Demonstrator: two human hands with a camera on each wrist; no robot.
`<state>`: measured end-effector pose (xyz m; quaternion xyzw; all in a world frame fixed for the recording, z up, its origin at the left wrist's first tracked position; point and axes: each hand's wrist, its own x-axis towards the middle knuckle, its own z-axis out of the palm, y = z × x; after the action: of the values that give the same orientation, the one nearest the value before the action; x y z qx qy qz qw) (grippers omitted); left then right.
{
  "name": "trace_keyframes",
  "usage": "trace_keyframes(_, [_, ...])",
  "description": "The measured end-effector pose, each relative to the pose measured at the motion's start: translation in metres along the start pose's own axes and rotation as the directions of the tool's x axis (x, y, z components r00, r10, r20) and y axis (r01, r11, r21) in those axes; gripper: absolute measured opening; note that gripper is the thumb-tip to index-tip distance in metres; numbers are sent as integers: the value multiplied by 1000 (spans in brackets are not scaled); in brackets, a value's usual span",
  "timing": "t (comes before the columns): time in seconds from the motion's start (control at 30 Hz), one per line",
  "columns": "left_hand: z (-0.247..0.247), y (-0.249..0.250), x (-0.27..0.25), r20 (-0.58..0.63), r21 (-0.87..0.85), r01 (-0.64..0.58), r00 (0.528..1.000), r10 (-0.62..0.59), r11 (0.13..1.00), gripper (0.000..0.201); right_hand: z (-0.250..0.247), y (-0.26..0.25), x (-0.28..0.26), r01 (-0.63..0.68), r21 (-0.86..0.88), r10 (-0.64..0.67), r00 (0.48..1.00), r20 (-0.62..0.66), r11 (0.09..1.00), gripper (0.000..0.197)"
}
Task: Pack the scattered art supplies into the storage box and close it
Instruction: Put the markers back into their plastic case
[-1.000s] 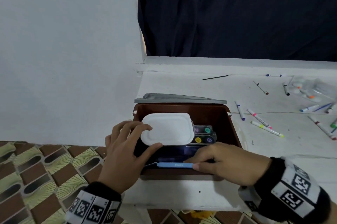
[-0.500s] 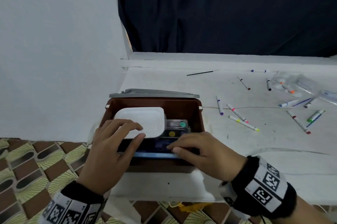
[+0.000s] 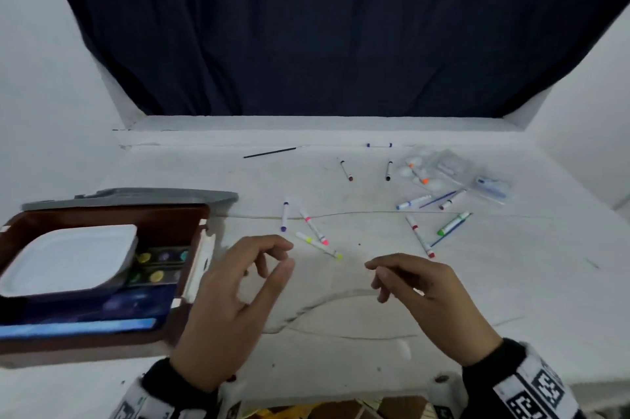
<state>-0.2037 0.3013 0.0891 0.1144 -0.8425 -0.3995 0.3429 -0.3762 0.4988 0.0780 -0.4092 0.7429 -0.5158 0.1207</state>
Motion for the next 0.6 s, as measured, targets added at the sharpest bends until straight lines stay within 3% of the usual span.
trace_keyframes(0.3, [117,16,57,222,-59,81,973,-66,995,28,-117,89,1,-212,-35,202,961,-190,977,19])
trace_keyframes(0.47, [184,11,121,354,-44,78,933,-57,996,23,-166,131,15,-305,-48,278,913,-298,951,18])
trace_keyframes(0.6, [246,2,174,478,-30,35,878,-16,999,25,-206,163,28,-391,-162,309,872,-379,906,15])
